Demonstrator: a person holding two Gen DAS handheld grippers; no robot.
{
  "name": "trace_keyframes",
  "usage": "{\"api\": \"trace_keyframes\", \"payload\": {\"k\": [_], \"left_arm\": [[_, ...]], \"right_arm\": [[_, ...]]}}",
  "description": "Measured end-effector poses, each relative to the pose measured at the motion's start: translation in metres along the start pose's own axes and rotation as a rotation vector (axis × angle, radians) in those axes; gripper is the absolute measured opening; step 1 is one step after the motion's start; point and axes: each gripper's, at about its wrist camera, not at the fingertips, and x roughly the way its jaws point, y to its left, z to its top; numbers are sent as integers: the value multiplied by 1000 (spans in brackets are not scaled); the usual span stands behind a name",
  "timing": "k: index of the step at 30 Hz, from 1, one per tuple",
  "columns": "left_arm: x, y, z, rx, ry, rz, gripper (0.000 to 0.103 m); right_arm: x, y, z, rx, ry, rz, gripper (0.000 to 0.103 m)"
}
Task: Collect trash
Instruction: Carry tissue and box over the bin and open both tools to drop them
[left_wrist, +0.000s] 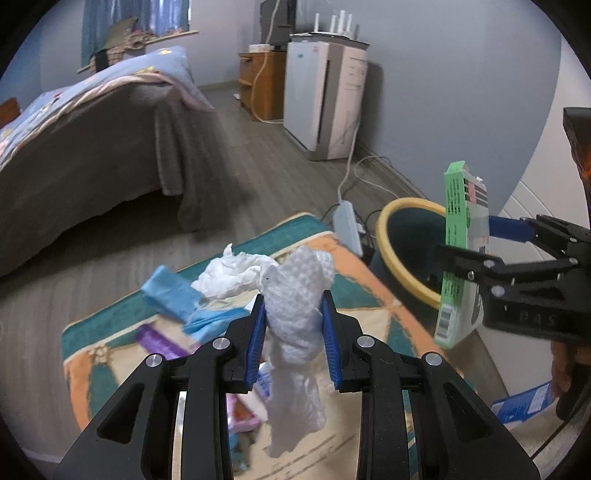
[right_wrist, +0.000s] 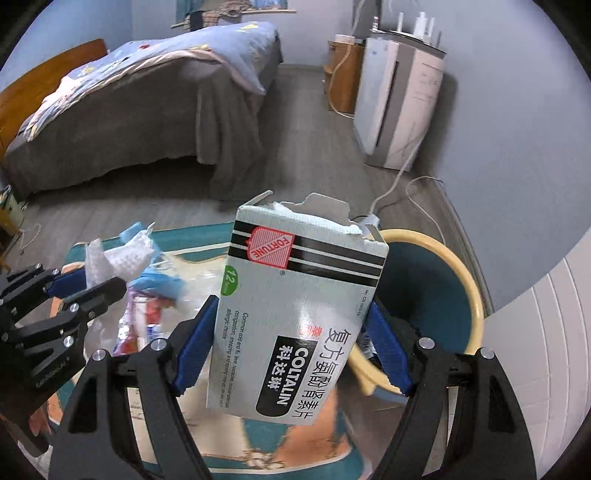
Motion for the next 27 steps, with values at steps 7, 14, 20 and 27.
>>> {"api": "trace_keyframes", "payload": {"k": [7, 14, 20, 27], "left_arm": [[15, -36, 7, 57, -3, -10, 30], [29, -71, 18, 98, -14, -47, 30], [42, -105, 33, 128, -24, -80, 30], [65, -138, 47, 175, -8, -135, 30]], "right_arm": [[1, -50, -9, 73, 4, -1, 77], [5, -97, -12, 158, 10, 16, 77], [13, -142, -15, 247, 18, -7, 77], [30, -184, -22, 356, 35, -31, 77]]}}
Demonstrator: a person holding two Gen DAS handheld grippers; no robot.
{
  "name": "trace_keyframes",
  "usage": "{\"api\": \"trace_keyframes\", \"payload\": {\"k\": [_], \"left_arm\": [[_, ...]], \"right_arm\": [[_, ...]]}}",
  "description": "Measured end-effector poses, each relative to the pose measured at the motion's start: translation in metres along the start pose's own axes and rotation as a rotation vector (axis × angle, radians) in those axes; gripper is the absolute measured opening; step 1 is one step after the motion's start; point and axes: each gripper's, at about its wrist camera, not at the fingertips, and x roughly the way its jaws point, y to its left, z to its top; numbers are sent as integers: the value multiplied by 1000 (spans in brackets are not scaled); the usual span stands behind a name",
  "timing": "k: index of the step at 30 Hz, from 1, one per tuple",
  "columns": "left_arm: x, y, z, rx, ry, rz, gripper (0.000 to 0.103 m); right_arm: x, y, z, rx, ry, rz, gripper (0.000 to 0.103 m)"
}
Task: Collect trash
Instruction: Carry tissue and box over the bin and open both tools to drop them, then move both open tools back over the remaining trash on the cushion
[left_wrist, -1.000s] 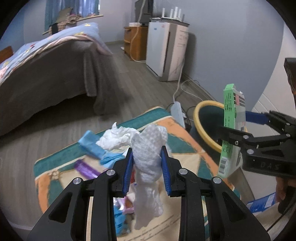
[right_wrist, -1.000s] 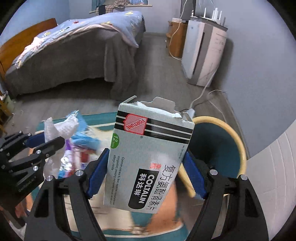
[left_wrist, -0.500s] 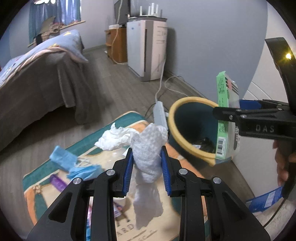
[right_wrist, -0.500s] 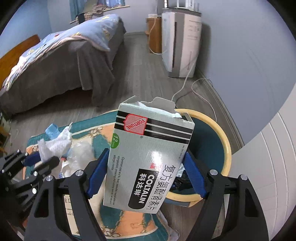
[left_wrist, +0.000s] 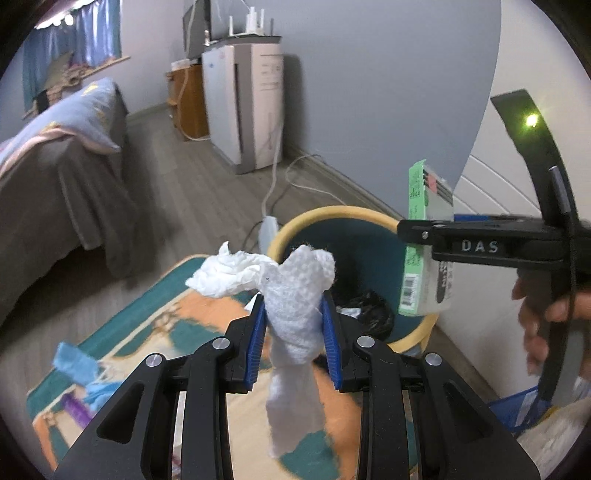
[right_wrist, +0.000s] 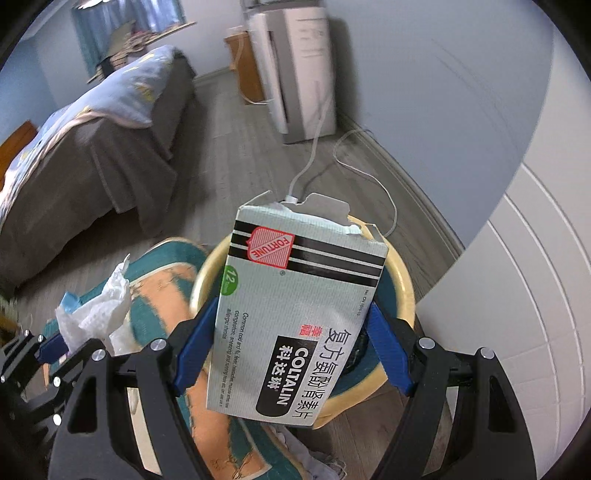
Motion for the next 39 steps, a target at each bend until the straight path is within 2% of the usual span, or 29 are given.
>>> {"api": "trace_keyframes", "payload": {"k": [6, 14, 18, 20, 22, 28, 33, 39], "left_arm": [[31, -9, 11, -20, 36, -45, 30], [60, -19, 33, 44, 35, -21, 30], [68, -20, 42, 56, 19, -20, 33], [69, -21, 43, 57, 8, -19, 40], [67, -19, 43, 53, -6, -13, 60], [63, -10, 39, 39, -4, 9, 77], [38, 6, 30, 16, -16, 51, 90], [-5, 34, 10, -32, -28, 114, 96]], "right_arm": [[16, -17, 1, 68, 13, -43, 77], [23, -34, 9, 118, -34, -63, 77], [19, -36, 15, 142, -80, -59, 77], [18, -36, 17, 154, -97, -49, 78], [18, -35, 18, 159, -103, -39, 88], [22, -30, 19, 146, -83, -49, 93], [19, -19, 19, 127, -66, -57, 97], [9, 6, 21, 83, -59, -47, 97]]}}
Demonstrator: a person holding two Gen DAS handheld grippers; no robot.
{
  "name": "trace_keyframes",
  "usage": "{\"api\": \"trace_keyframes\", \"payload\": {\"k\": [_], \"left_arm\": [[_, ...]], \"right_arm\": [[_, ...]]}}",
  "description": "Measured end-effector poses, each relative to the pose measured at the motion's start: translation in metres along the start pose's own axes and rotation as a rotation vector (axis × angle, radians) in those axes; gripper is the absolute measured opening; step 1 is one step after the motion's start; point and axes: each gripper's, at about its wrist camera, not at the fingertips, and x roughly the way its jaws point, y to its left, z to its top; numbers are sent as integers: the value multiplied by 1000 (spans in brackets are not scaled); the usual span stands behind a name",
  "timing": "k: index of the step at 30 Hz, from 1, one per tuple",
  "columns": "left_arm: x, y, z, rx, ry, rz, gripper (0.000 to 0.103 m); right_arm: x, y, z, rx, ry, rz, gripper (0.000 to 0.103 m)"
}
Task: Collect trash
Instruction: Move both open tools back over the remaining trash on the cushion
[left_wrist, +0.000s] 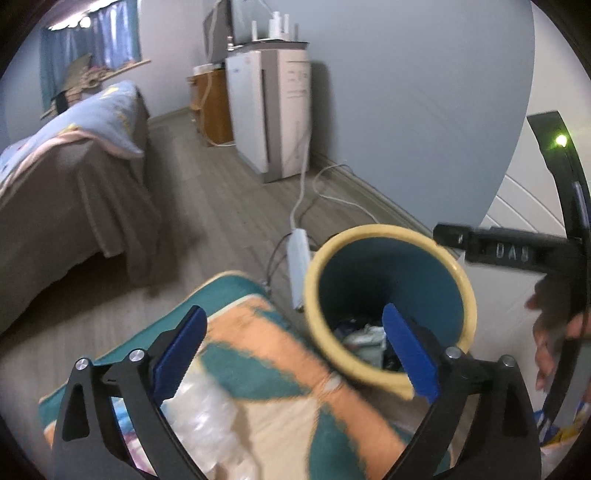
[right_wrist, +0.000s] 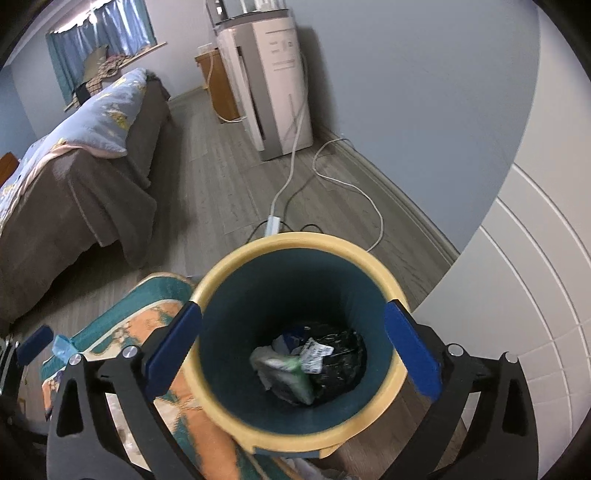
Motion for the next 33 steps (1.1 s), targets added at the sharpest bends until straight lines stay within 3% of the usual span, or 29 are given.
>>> {"api": "trace_keyframes", "payload": {"k": [6, 9, 13, 18, 22, 26, 30, 33], "left_arm": [[-41, 42, -27, -42, 31, 135, 97], [-65, 69, -39, -104, 32, 189, 98], [-93, 106, -56, -194, 36, 320, 98], [-117, 146, -80, -252, -1, 445, 98], [-126, 183, -97, -296, 8, 455, 98], [-129, 215, -113, -350, 30, 473, 98], [-126, 237, -123, -347, 62, 526, 98], [-113, 247, -129, -359, 106, 490, 98]], "right_arm": [[-23, 54, -3, -82, -25, -11, 97], [-33, 86, -11, -130, -45, -55, 97], [-36, 129, -21, -187, -26, -92, 97], [-38, 194, -49, -404, -10, -37, 97], [-40, 235, -76, -543, -21, 54, 97], [-32, 262, -92, -615, -46, 34, 97], [-1, 276, -99, -607, 69, 45, 97], [13, 277, -106, -594, 125, 101, 97]]}}
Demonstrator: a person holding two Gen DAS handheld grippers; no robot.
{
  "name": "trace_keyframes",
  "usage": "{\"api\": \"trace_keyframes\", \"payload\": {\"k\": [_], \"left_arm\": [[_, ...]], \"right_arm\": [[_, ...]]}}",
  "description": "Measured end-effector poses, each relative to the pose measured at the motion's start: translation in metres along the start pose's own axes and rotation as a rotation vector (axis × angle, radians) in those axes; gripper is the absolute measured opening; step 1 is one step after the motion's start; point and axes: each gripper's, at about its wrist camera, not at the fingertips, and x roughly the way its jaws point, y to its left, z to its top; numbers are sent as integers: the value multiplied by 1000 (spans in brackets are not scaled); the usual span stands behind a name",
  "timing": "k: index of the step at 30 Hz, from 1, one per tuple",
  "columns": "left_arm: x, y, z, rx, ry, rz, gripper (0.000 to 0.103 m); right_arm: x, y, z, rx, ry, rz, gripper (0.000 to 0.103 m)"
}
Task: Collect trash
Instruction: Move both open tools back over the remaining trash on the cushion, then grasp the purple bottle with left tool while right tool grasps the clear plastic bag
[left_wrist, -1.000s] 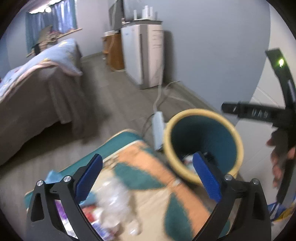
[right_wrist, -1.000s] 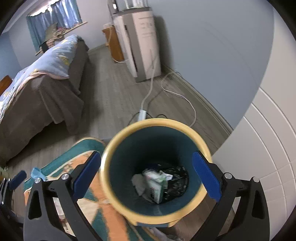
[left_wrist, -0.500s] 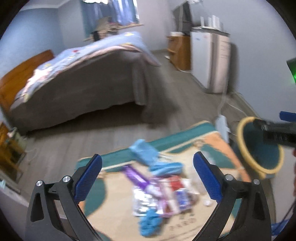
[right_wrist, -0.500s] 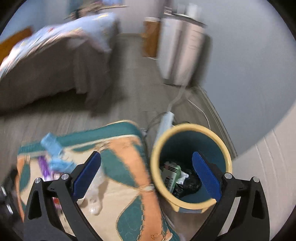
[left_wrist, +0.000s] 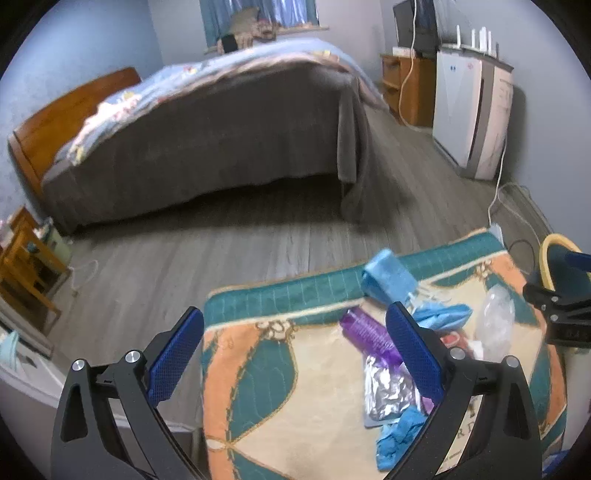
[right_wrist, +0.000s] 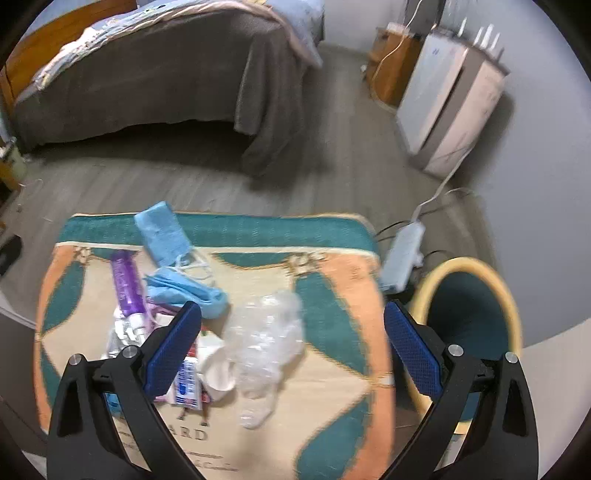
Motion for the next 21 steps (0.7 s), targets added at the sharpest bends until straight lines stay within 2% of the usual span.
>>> {"api": "trace_keyframes", "payload": {"k": [1, 4, 10, 13, 16, 21], "left_arm": [[4, -1, -1, 1, 14, -8, 98], [23, -9, -2, 23, 75, -17, 98], [58, -28, -8, 48, 168, -105, 98], [73, -35, -11, 50, 189, -82, 98], [85, -38, -11, 19, 217, -107, 98], [103, -36, -13, -44, 266, -129, 96]], "right_arm": [[6, -2, 0, 18, 10, 43, 97], [18, -4, 0, 50, 12, 101, 97], [38, -13, 1, 105, 52, 95, 97], [46, -17, 0, 96, 65, 75, 97], [57, -21, -1, 91, 98, 61, 95], [71, -29, -5, 123, 147, 101, 87]]}}
